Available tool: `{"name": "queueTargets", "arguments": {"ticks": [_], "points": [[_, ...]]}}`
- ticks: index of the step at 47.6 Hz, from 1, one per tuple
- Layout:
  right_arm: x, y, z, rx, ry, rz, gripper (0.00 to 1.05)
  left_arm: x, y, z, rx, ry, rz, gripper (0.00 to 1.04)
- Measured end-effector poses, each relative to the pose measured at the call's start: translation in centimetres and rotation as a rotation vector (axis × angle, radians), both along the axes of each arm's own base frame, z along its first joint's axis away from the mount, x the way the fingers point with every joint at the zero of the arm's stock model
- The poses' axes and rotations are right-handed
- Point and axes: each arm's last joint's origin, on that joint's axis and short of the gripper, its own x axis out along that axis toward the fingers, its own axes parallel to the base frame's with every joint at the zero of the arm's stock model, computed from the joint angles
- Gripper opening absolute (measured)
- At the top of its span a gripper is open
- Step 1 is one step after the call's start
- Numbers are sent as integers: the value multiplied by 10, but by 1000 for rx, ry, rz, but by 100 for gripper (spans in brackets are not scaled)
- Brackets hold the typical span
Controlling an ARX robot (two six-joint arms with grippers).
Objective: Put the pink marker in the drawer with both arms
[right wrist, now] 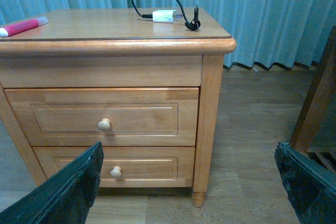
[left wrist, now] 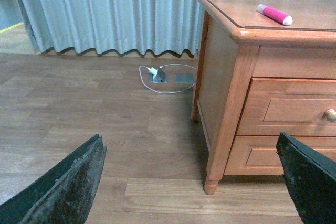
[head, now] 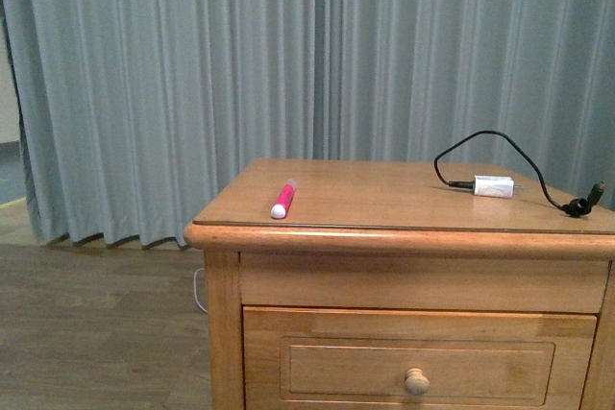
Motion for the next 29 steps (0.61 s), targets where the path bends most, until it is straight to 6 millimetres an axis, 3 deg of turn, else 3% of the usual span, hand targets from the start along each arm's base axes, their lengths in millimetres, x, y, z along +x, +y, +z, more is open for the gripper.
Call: {"name": "queueTargets", "arguments": {"ticks": [29], "points": [[0,0,0,0,0,0,96,0,0,0,0,0,0,99]]}}
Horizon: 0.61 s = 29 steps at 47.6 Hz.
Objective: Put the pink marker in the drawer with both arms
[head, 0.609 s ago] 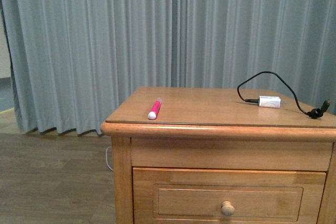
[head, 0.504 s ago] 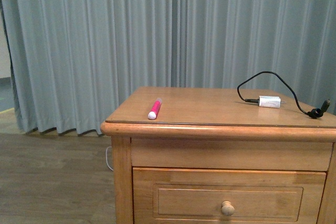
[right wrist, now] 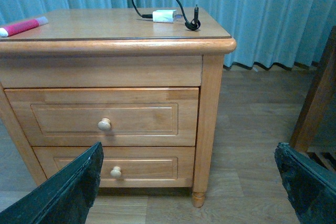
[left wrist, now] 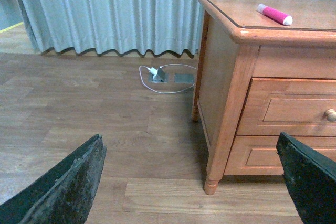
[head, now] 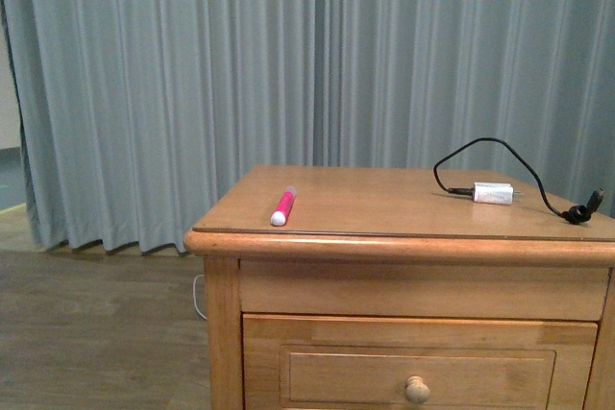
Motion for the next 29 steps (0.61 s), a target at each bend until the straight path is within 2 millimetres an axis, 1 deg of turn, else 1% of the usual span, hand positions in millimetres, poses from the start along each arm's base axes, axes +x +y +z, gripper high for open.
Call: {"name": "queueTargets", "arguments": {"ticks": [19,20,24,26,29], "points": [[0,0,0,0,0,0,96,0,0,0,0,0,0,99],[0,0,-1,5,19,9,96,0,0,0,0,0,0,99],[2,1,-2,43,200,45,96,0,0,0,0,0,0,99],[8,2,-3,63,282,50,96,0,0,0,0,0,0,99],[19,6,1,71,314,67,96,0,0,0,0,0,0,99]]}}
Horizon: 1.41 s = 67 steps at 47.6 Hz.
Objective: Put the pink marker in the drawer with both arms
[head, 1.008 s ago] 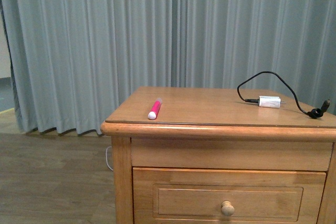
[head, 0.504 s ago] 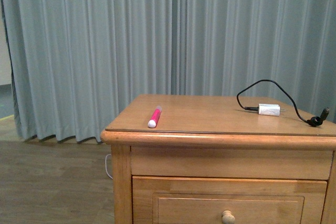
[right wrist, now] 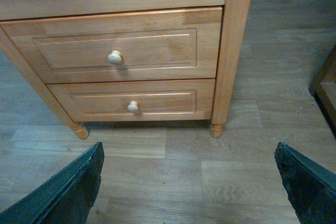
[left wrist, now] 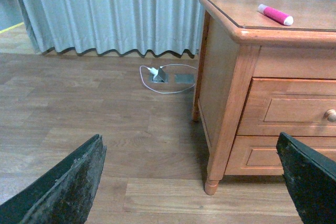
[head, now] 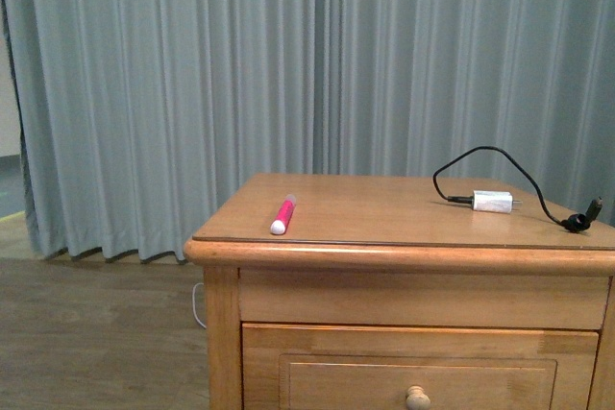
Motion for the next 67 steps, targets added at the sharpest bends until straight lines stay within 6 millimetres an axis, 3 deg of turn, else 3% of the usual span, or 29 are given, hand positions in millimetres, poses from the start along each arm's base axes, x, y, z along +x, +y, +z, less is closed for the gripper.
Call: {"name": "queueTargets", "arguments": {"ticks": [7,20,35,50,67], "points": [[50,25,12,-4,44,52,96,0,0,0,0,0,0,99],[139,92,-18,-63,199,111,96,0,0,0,0,0,0,99],[198,143,-43,-117,150,137,96,0,0,0,0,0,0,99],[241,155,-63,-135,137,124,96,0,0,0,0,0,0,99],[267,146,-85,-142,152,58,96,0,0,0,0,0,0,99]]}}
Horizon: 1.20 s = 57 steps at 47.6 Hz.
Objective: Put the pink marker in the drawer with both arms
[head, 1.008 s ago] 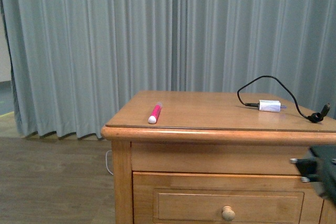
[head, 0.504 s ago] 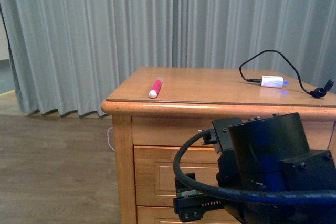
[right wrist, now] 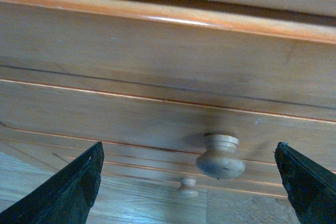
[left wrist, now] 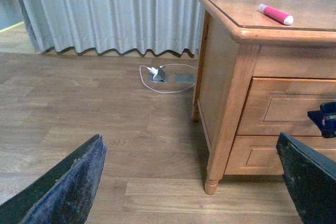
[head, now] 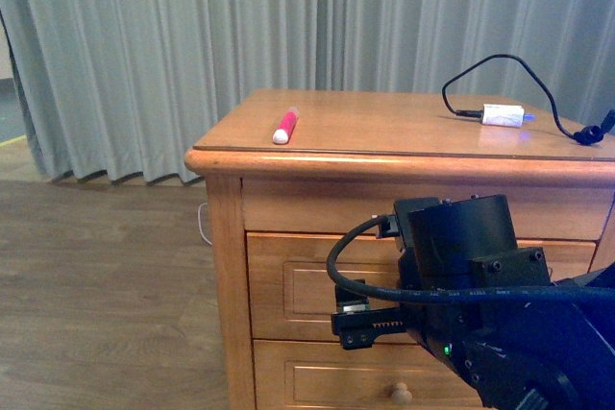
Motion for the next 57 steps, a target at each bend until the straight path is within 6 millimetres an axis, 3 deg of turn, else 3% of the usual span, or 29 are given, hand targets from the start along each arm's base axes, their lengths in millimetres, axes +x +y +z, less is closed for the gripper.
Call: {"name": "queueTargets", "arguments": {"ticks": [20,28,39,53,57], "points": [[10,-10,-11,5,6,-47,96,0,0,0,0,0,0,99],[11,-12,-11,2,6,-54,73,0,0,0,0,0,0,99],[11,-14,-13,-3,37,-43,26,0,0,0,0,0,0,99],[7,-18,-9,8,108,-43,23,0,0,0,0,0,0,99],[-8,-23,-3,15,163,-39,23,0,0,0,0,0,0,99]]}}
